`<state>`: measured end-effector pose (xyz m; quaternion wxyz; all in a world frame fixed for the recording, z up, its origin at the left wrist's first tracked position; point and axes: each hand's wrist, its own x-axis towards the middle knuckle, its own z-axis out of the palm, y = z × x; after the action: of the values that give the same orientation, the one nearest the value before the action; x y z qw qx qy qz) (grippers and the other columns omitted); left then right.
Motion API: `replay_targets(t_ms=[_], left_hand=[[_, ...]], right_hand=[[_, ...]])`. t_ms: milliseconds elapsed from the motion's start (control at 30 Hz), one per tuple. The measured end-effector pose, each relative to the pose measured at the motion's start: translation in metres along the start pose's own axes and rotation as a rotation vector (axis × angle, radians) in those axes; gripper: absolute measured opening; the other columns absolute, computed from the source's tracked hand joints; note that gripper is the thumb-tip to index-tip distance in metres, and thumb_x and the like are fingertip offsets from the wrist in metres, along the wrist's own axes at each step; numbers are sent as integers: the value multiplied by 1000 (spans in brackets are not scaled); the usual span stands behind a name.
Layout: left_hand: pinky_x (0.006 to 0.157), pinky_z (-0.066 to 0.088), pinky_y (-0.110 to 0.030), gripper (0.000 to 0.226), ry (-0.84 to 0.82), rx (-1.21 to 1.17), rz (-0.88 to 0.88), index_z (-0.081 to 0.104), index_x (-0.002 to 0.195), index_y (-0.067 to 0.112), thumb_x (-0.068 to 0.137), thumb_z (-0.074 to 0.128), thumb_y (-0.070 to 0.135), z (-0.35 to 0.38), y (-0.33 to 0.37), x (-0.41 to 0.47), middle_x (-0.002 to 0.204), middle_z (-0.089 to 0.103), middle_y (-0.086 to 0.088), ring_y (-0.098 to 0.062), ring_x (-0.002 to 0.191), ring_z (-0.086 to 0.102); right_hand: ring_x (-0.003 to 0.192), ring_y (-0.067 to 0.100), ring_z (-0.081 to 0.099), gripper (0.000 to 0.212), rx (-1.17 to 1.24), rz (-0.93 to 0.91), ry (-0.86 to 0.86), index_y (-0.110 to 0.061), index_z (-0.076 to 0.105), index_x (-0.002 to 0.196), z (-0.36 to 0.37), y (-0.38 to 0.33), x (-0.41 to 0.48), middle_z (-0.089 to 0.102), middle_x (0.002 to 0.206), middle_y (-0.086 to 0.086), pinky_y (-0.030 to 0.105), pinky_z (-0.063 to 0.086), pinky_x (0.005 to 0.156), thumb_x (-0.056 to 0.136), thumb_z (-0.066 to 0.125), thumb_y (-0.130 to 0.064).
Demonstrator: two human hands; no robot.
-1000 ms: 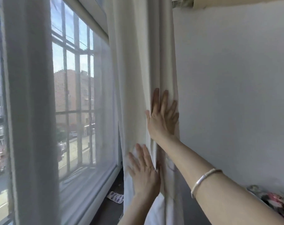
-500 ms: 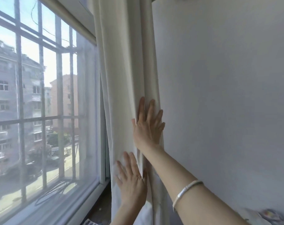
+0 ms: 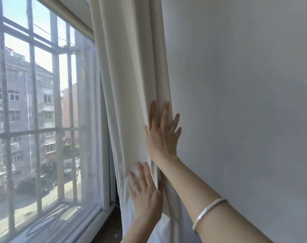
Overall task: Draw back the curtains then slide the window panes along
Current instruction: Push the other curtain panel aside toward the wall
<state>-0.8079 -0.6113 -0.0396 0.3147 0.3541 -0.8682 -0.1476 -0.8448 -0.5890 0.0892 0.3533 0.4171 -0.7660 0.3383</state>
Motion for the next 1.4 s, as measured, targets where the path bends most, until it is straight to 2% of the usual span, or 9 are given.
replay_targets(t_ms=[67,133,233,933,1033,1133,1267,1333,1400], left_hand=[[113,-9,-48,62,0,-14,8,-49,110,25,85,-4,58,4,-2,11,139,-45,-1,-34,136,-29],[114,-6,-47,80,4,-6,12,-49,112,24,48,-38,71,8,-7,23,131,-49,2,-35,136,-27],[114,-4,-46,101,-40,-18,6,-48,113,24,22,-50,68,16,-17,43,132,-48,3,-33,137,-26],[115,3,-45,94,-17,-80,-9,-40,117,31,33,-46,71,68,-26,133,138,-40,3,-30,140,-19],[115,-3,-45,61,-35,-116,29,-46,112,31,80,-9,67,77,-22,143,141,-42,3,-29,137,-27],[114,-4,-46,69,-10,-101,44,-48,109,32,95,18,46,87,-17,156,129,-51,8,-30,136,-30],[114,-4,-46,59,-25,-122,49,-45,112,30,84,-3,59,95,-7,165,132,-48,4,-29,136,-29],[115,-2,-46,78,-44,-130,35,-47,112,24,52,-33,72,95,-4,167,127,-51,4,-29,137,-29],[115,-2,-46,91,-58,-126,18,-48,111,24,35,-42,73,100,-3,173,121,-53,7,-29,137,-28]], right_hand=[[136,51,-3,63,-11,-6,2,-25,-16,141,11,1,7,-13,154,12,65,17,105,97,26,-37],[136,50,-2,63,-21,-4,2,-24,-17,141,22,3,13,-12,154,13,65,19,105,97,26,-37],[137,49,-1,63,-27,9,-14,-24,-16,141,39,5,24,-11,154,13,64,19,106,97,27,-37],[138,44,-6,65,-1,70,64,-26,-14,140,121,41,80,-9,155,10,63,17,106,96,34,-34],[139,43,-6,65,4,57,71,-27,-15,139,127,53,89,-9,155,10,62,17,106,96,33,-34],[139,41,-9,66,1,43,59,-28,-20,137,133,63,97,-12,155,9,62,16,108,96,31,-35],[139,42,-6,64,-10,36,61,-25,-15,140,140,81,106,-9,155,11,62,20,106,97,31,-34],[139,42,-6,64,-17,35,49,-24,-15,141,144,87,109,-9,154,12,62,21,106,97,30,-34],[139,42,-6,64,-25,39,44,-24,-15,141,150,91,112,-10,154,12,61,22,106,97,30,-33]])
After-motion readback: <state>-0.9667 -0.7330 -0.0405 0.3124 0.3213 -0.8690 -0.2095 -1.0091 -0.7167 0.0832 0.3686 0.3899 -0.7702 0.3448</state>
